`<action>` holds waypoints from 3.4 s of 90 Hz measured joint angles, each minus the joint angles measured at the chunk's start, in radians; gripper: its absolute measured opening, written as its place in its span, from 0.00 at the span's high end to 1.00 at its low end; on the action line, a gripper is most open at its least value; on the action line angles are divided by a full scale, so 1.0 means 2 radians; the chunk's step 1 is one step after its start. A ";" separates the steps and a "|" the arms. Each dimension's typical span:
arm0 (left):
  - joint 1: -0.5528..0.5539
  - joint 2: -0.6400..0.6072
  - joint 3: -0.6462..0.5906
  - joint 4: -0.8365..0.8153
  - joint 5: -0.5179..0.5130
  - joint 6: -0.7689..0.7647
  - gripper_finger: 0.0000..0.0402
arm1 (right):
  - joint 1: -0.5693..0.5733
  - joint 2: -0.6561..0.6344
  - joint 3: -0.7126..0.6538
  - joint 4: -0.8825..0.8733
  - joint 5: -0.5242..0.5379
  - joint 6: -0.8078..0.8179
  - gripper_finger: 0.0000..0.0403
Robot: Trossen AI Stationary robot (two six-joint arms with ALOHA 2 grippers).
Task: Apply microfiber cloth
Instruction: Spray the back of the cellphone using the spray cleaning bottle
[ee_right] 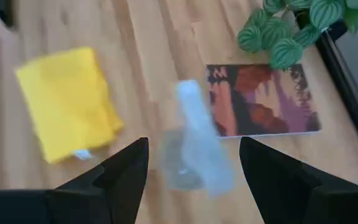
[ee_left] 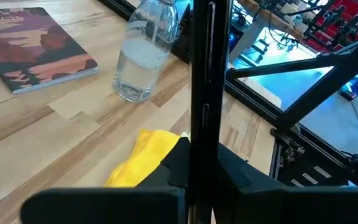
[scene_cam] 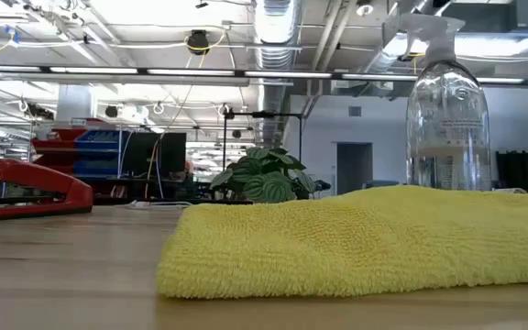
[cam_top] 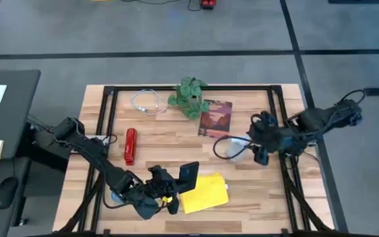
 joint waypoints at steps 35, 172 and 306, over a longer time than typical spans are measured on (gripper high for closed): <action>0.000 0.000 0.000 0.003 0.007 0.004 0.98 | -0.059 0.070 -0.001 -0.016 -0.072 -0.105 0.55; 0.087 0.062 -0.001 -0.086 0.102 0.029 0.98 | 0.141 0.178 0.105 0.001 -0.057 0.289 0.84; 0.049 0.056 0.000 -0.077 0.089 -0.010 0.97 | 0.203 0.178 0.109 0.053 -0.109 0.197 0.32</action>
